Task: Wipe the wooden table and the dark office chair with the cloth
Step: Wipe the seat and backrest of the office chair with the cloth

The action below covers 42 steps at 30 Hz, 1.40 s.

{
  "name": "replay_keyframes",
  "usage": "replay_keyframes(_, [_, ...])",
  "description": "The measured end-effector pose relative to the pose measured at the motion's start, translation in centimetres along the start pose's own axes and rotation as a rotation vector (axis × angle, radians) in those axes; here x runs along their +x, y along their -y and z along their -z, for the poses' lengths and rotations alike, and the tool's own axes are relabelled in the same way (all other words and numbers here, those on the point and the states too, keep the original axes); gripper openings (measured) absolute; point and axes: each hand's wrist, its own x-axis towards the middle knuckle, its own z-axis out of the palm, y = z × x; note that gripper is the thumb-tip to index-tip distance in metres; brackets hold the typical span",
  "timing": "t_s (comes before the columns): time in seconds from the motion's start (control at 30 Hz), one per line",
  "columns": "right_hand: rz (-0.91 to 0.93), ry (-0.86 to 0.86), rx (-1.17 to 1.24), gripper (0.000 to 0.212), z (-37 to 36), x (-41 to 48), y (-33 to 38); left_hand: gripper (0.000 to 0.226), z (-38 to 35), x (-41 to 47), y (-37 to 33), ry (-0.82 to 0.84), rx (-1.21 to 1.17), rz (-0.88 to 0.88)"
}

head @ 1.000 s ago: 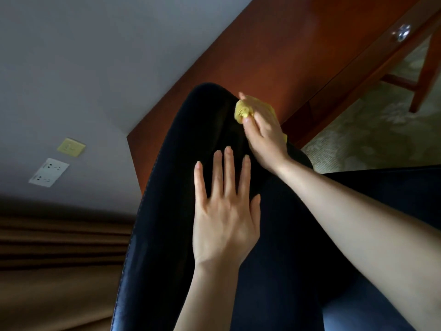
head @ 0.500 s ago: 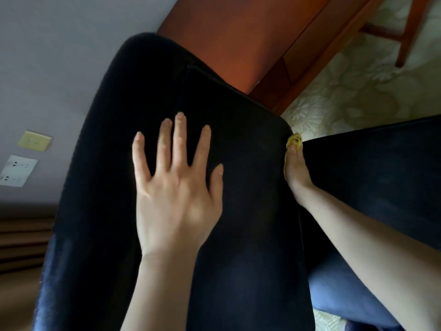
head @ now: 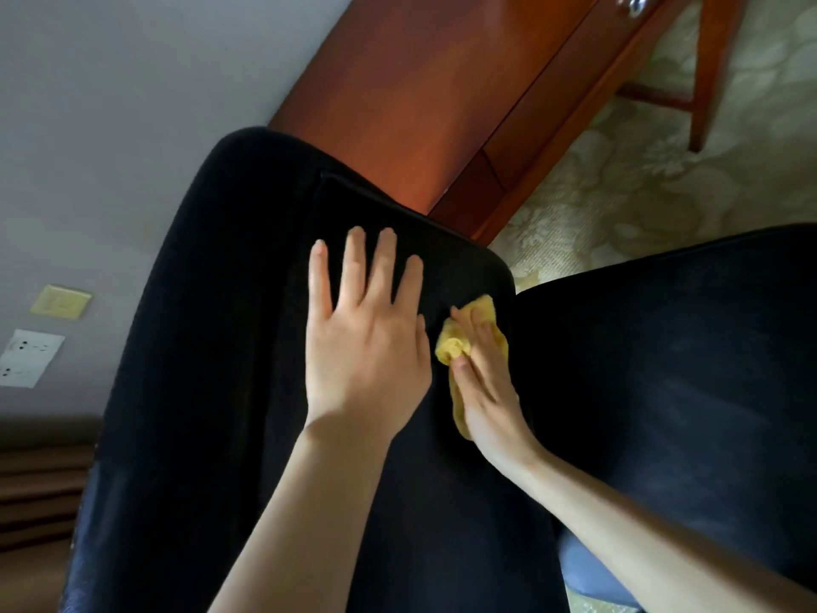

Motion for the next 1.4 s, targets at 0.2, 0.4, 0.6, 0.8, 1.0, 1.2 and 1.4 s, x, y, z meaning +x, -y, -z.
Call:
replay_keyframes(0.2, [0.311,0.139,-0.161,0.046,1.0,8.1,2.1,0.059,-2.1,0.5,0.1,0.012,0.046,-0.075])
replay_keyframes(0.4, [0.254,-0.016,-0.257,0.040,2.5,14.3,0.3,0.061,-3.4,0.8,-0.1,0.064,0.171,-0.092])
replay_keyframes(0.6, [-0.260,-0.089,-0.031,0.045,4.7,15.1,-4.0,0.062,-3.8,1.0,0.1,0.073,0.223,-0.092])
replay_keyframes(0.8, [-0.500,-0.165,0.123,0.053,4.4,12.3,-7.9,0.061,-4.2,1.4,0.4,0.083,0.255,-0.069])
replay_keyframes(1.0, [-0.635,-0.138,0.159,0.056,3.6,4.3,-10.5,0.060,-4.3,0.9,0.0,0.105,0.272,-0.074])
replay_keyframes(1.2, [-0.703,-0.107,0.272,0.067,2.1,-5.9,-9.5,0.060,-4.3,0.8,0.0,0.123,0.261,-0.079])
replay_keyframes(1.4, [-0.377,-0.120,0.132,0.038,1.2,-7.2,-5.0,0.060,-4.2,0.7,-0.3,0.133,0.232,-0.078])
